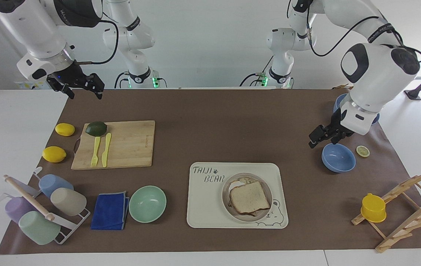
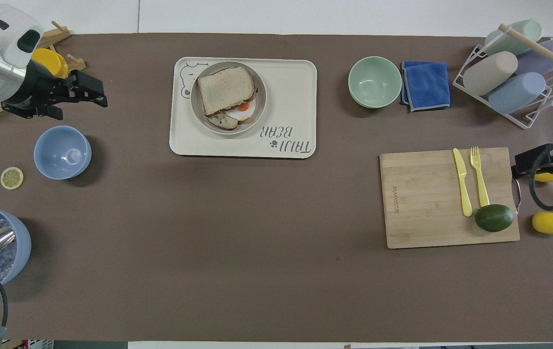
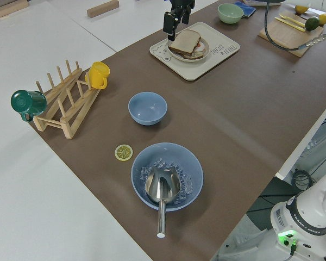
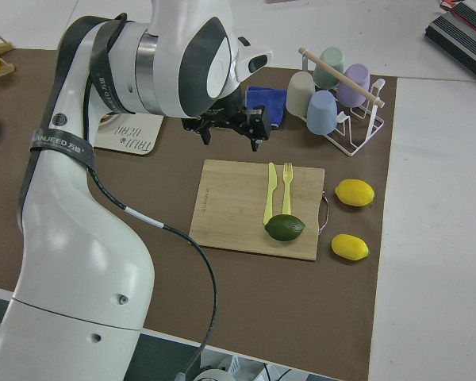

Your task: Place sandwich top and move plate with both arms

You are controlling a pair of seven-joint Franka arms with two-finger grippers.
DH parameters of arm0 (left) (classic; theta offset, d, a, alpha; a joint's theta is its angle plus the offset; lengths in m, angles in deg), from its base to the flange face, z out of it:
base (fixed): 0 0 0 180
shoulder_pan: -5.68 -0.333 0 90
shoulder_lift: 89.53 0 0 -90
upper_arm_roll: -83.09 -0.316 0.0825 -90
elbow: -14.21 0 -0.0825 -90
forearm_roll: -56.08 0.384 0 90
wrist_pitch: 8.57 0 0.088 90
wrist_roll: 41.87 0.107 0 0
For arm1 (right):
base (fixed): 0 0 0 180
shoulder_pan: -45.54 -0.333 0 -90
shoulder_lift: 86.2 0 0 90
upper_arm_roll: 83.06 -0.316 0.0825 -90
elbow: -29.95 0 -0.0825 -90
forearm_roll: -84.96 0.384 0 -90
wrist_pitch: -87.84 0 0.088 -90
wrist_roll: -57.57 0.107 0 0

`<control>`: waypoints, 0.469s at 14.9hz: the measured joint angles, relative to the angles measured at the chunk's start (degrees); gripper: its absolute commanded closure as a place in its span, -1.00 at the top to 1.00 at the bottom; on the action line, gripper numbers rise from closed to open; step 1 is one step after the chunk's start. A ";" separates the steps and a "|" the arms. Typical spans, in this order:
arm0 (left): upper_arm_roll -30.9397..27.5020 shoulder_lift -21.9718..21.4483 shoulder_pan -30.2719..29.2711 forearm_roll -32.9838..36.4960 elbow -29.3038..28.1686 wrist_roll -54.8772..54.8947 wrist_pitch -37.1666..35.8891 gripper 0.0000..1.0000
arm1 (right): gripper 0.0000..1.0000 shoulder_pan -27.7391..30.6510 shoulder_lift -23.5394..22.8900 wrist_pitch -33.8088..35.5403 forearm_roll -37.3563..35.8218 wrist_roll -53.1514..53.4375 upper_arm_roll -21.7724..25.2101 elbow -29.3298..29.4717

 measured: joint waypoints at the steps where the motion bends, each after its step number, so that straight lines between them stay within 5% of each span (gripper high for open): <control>1: -0.04 -1.98 -0.39 0.50 -0.69 1.64 -1.70 1.00 | 1.00 0.00 0.00 0.00 0.00 0.00 -0.01 0.00; 7: 0.05 -14.82 -1.24 3.10 -14.69 5.36 -2.91 1.00 | 1.00 -0.01 0.00 0.00 0.00 0.00 -0.04 0.00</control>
